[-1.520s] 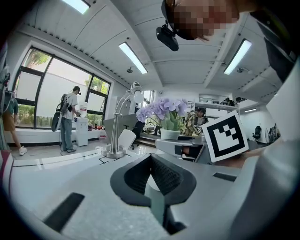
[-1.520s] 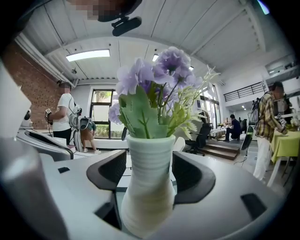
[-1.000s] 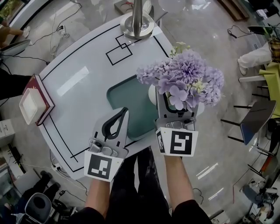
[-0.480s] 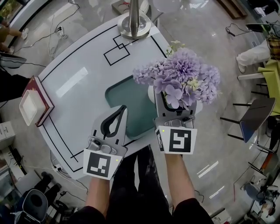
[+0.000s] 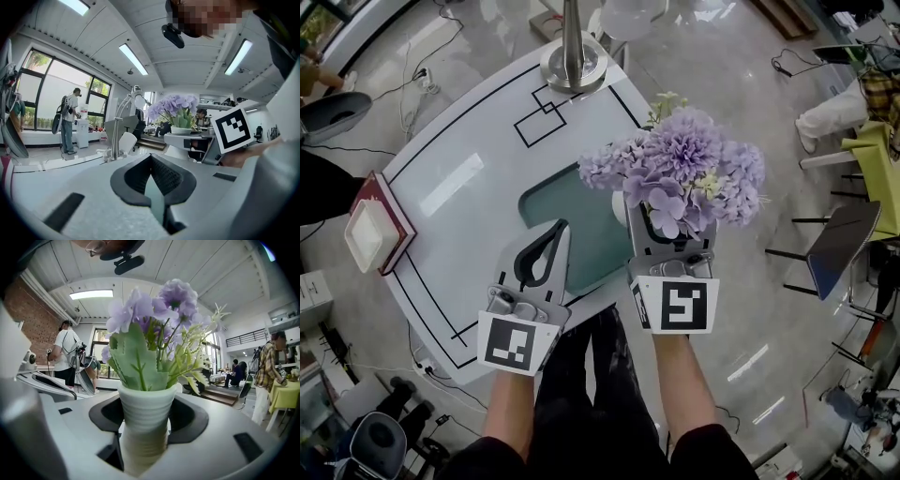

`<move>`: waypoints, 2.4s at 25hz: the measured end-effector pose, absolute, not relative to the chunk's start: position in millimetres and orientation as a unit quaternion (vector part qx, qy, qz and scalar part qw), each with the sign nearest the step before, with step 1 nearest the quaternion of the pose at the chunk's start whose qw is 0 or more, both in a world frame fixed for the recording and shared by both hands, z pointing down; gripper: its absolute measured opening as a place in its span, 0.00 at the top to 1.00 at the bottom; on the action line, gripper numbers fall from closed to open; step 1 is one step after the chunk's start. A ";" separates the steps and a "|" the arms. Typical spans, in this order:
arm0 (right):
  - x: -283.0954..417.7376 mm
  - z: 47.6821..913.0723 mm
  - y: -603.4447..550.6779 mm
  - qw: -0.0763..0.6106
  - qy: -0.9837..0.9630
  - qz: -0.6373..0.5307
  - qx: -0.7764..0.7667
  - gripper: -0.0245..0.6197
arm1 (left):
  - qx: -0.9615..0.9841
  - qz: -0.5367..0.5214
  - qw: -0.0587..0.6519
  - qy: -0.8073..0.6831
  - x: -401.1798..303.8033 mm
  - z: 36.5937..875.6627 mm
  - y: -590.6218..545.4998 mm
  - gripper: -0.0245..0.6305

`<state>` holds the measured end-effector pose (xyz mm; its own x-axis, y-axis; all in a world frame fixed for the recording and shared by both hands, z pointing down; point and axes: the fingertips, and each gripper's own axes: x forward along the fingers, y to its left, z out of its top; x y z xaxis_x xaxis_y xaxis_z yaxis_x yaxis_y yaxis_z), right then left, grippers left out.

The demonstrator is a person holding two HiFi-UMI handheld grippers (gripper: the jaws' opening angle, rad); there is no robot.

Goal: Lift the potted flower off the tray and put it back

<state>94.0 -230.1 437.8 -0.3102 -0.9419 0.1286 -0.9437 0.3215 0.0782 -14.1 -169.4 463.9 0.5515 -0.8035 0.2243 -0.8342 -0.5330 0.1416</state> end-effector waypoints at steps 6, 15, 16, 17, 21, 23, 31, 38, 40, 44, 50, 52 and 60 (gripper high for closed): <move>89.7 419.8 -225.7 0.073 -0.809 0.003 0.584 0.58 | 0.878 0.056 0.112 -0.462 -14.6 449.5 -174.6 0.96; 125.1 370.1 -192.2 0.062 -0.810 -0.001 0.583 0.58 | 0.886 0.050 0.099 -0.451 22.2 408.6 -157.6 0.96; 128.1 367.3 -188.7 0.062 -0.810 0.000 0.584 0.58 | 0.886 0.050 0.100 -0.449 25.3 406.5 -155.6 0.96; 130.0 365.2 -185.5 0.062 -0.809 0.001 0.584 0.58 | 0.887 0.051 0.100 -0.448 27.5 404.8 -154.1 0.96; 135.8 356.9 -172.0 0.063 -0.808 0.000 0.585 0.58 | 0.890 0.049 0.095 -0.443 34.4 397.2 -149.8 0.96; 139.5 352.6 -164.6 0.062 -0.808 0.003 0.585 0.58 | 0.893 0.049 0.080 -0.441 37.3 392.3 -148.0 0.96; 149.7 336.7 -137.1 0.058 -0.805 0.013 0.591 0.58 | 0.898 0.040 0.068 -0.433 51.4 372.3 -140.0 0.96; 155.8 325.2 -111.2 0.050 -0.802 0.016 0.595 0.58 | 0.901 0.046 0.061 -0.428 63.9 361.7 -126.9 0.96; 156.7 322.2 -105.2 0.047 -0.801 0.017 0.596 0.58 | 0.901 0.045 0.059 -0.427 65.9 357.3 -123.6 0.96; 159.1 325.2 -98.2 0.040 -0.799 0.023 0.600 0.58 | 0.900 0.047 0.059 -0.429 66.5 354.8 -124.1 0.96; 161.8 338.6 -86.8 0.041 -0.795 0.031 0.604 0.58 | 0.899 0.053 0.058 -0.430 63.9 357.1 -119.9 0.96; 161.4 341.8 -83.6 0.041 -0.794 0.034 0.605 0.58 | 0.900 0.055 0.059 -0.428 62.5 359.5 -116.3 0.96; 156.1 341.1 -80.0 0.042 -0.797 0.034 0.602 0.58 | 0.901 0.059 0.061 -0.426 58.5 362.6 -110.0 0.96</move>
<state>156.1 -80.0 341.1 -0.2716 -0.9563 0.1079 -0.9620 0.2730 -0.0026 58.5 -110.0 362.6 0.6307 -0.7598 0.1578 -0.7742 -0.6300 0.0609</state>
